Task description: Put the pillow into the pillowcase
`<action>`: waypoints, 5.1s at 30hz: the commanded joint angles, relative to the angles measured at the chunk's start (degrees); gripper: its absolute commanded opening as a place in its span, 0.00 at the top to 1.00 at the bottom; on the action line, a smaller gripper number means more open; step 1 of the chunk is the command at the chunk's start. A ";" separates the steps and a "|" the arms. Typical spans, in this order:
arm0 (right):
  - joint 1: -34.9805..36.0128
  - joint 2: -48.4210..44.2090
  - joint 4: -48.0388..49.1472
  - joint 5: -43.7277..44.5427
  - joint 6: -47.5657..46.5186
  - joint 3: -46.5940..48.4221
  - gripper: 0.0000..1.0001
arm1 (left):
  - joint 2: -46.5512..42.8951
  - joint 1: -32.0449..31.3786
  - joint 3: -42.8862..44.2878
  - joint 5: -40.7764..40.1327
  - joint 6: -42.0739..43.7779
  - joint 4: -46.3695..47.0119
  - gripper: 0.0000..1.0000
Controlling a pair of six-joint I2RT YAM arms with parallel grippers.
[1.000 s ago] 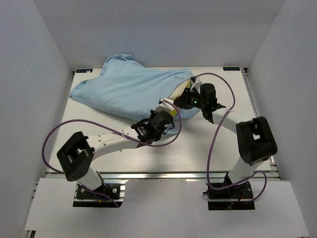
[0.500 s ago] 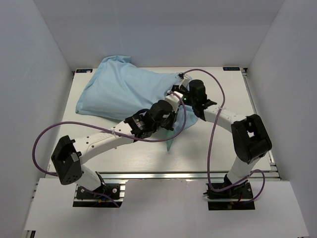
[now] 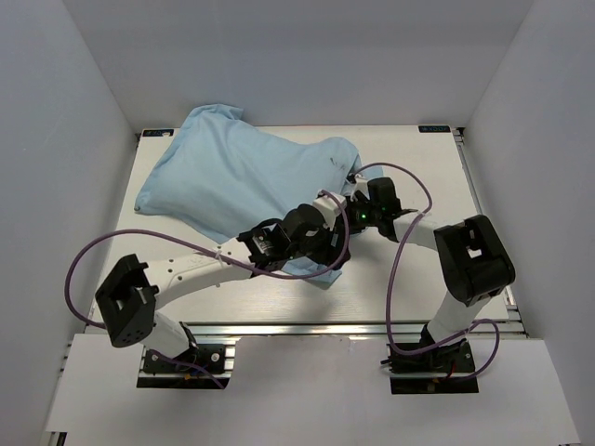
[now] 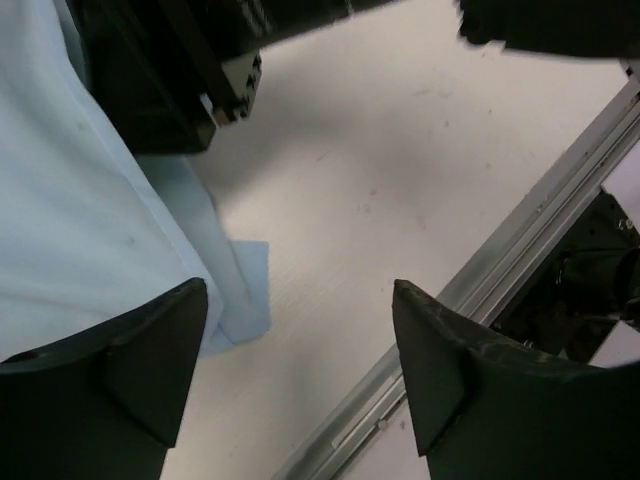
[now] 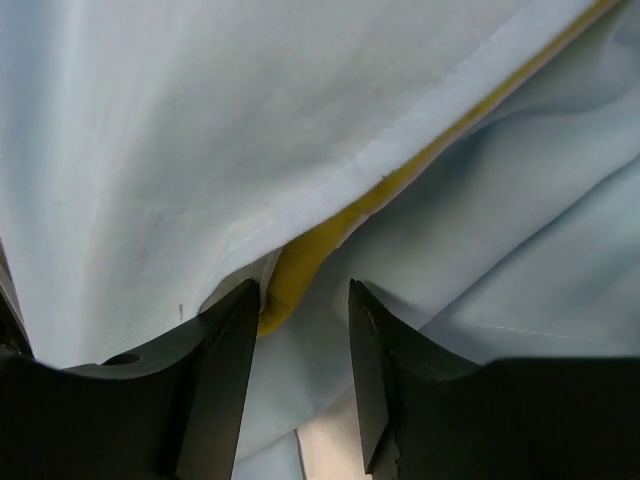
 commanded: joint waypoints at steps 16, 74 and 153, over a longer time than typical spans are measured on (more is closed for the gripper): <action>-14.10 -10.62 -12.90 -5.02 -13.35 4.38 0.31 | 13.33 5.21 13.54 -13.03 20.47 1.90 0.06; -19.61 4.97 -13.70 -9.73 13.72 17.32 1.00 | 20.36 19.72 12.75 -12.42 17.58 3.48 0.60; 11.73 -20.81 -30.47 -6.14 -67.73 1.48 0.13 | 1.21 19.02 -12.65 -3.54 9.05 5.95 0.15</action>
